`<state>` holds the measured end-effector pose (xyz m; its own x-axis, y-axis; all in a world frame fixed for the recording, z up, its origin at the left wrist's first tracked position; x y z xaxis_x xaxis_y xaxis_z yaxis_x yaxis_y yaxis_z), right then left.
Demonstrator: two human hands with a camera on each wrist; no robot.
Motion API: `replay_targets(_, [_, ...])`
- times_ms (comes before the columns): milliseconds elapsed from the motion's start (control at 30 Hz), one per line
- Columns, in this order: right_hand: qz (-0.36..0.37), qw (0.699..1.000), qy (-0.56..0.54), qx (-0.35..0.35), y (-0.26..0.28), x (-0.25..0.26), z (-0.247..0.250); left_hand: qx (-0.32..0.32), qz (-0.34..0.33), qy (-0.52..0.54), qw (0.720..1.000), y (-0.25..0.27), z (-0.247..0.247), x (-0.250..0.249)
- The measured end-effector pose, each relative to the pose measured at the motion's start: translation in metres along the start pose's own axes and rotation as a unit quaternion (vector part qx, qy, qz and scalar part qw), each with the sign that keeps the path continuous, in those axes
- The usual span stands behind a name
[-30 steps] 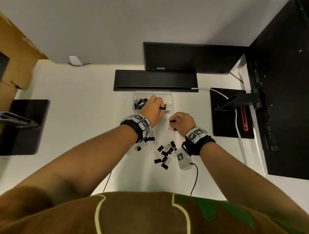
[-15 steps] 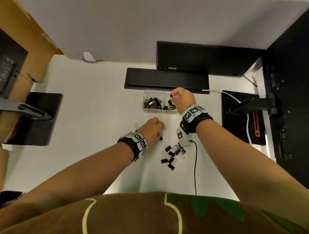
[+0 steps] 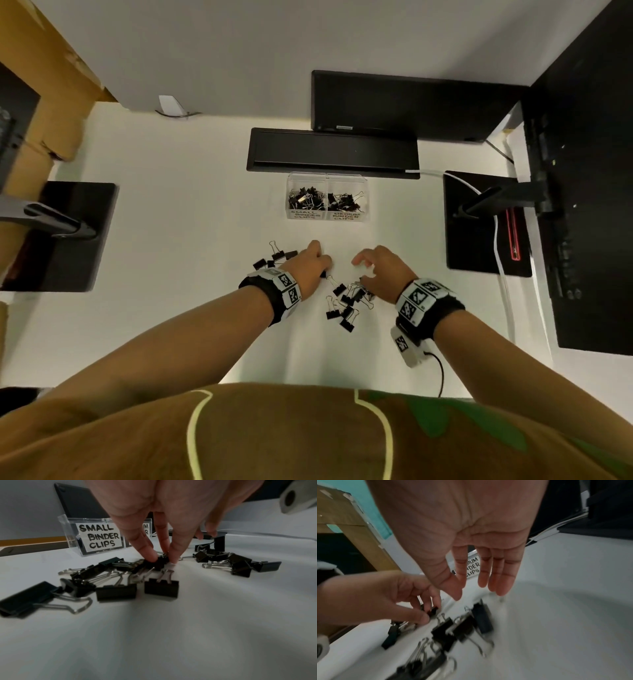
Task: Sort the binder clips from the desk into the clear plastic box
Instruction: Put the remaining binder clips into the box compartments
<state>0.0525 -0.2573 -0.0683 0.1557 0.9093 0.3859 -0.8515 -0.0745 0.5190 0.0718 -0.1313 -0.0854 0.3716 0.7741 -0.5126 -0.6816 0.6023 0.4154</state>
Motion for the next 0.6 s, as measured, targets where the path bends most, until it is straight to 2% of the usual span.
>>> replay_targets(167, [0.007, 1.000, 0.012, 0.021, 0.014, -0.011, -0.029, -0.012, -0.046, 0.011, 0.999, 0.007, 0.000, -0.026])
replay_targets(300, [0.015, 1.000, 0.007, -0.017, 0.011, -0.010, -0.033, 0.021, -0.086, 0.008, 0.996, 0.012, -0.016, -0.047])
replay_targets(467, [-0.024, 0.997, -0.045, -0.052, 0.009, -0.016, -0.028, 0.049, -0.063, -0.020, 0.997, 0.011, -0.033, -0.047])
replay_targets(600, [-0.048, 0.991, -0.105, -0.060, 0.005, -0.023, -0.023, 0.048, -0.044, -0.041, 0.997, 0.008, -0.034, -0.041])
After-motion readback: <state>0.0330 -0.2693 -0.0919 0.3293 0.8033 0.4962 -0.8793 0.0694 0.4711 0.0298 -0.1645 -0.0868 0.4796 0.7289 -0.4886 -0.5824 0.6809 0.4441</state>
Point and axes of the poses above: each hand's wrist, its own y-axis away from the middle knuckle, its own z-axis out of the back of the hand, x = y × z, the point moved 10 cm from there along -y, towards the middle knuckle, and after that the axes turned 7 degrees about y, right-handed, at the moved point
